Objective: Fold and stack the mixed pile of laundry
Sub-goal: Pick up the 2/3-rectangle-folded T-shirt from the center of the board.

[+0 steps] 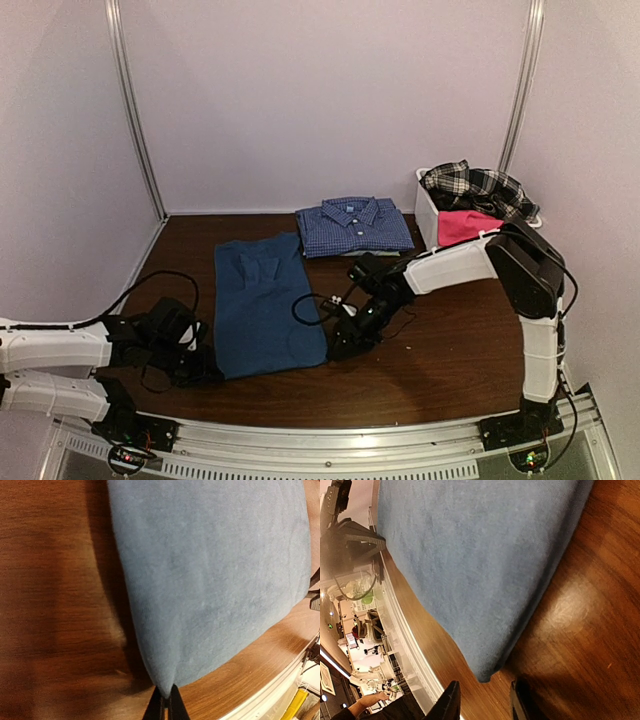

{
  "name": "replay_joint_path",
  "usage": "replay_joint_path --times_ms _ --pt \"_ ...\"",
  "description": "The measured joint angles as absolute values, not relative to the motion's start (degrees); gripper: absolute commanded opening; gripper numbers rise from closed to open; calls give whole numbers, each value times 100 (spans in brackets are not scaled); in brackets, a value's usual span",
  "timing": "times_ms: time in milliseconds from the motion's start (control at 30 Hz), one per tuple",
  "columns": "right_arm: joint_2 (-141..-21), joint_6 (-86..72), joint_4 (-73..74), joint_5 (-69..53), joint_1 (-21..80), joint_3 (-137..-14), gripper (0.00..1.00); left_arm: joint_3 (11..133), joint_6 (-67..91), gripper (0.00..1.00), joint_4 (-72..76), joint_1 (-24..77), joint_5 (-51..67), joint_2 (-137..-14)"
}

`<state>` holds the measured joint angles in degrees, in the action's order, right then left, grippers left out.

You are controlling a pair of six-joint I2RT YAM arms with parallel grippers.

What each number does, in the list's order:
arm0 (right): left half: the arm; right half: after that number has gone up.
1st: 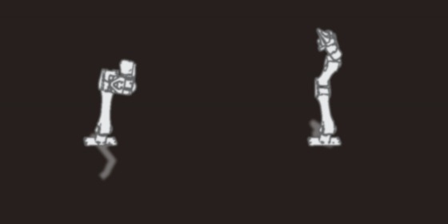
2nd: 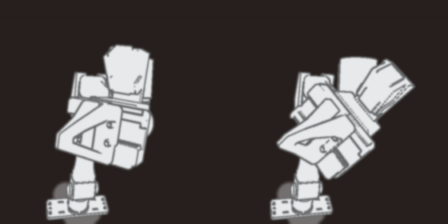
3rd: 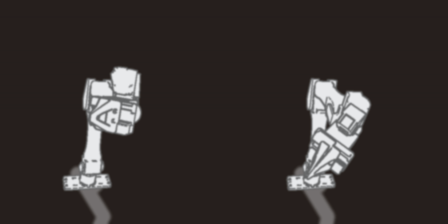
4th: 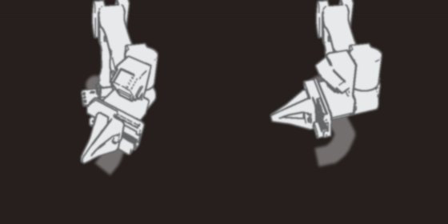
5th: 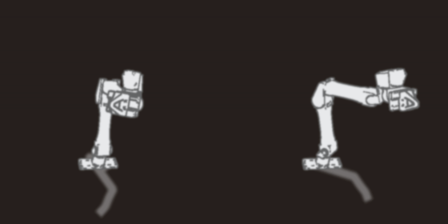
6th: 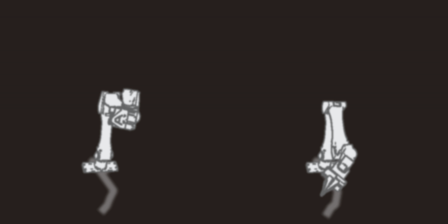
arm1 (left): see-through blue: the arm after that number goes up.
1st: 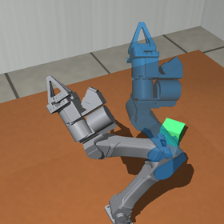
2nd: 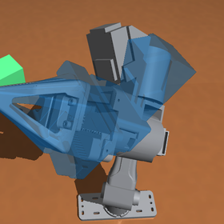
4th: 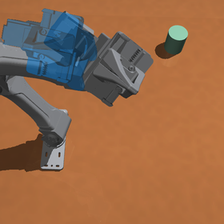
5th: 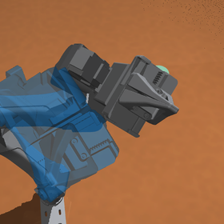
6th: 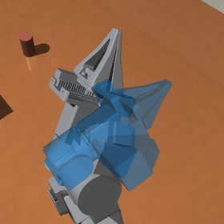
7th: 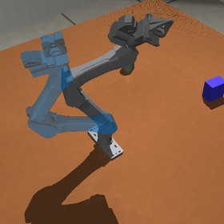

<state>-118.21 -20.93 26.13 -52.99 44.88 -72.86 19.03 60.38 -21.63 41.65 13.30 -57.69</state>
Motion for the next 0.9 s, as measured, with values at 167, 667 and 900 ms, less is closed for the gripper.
replay_joint_path --times_ms 167,667,900 --pt "-11869 -2099 2630 -5251 4515 -7389 33 1903 6038 0 -2150 4169 1330 -5852" --pt "-12228 -2080 2543 -5393 4668 -7653 0 1837 6038 0 -2145 4176 1334 -5819" --pt "-11893 -1964 2751 -5312 4709 -7266 0 1855 6377 0 -2480 4816 1258 -5312"
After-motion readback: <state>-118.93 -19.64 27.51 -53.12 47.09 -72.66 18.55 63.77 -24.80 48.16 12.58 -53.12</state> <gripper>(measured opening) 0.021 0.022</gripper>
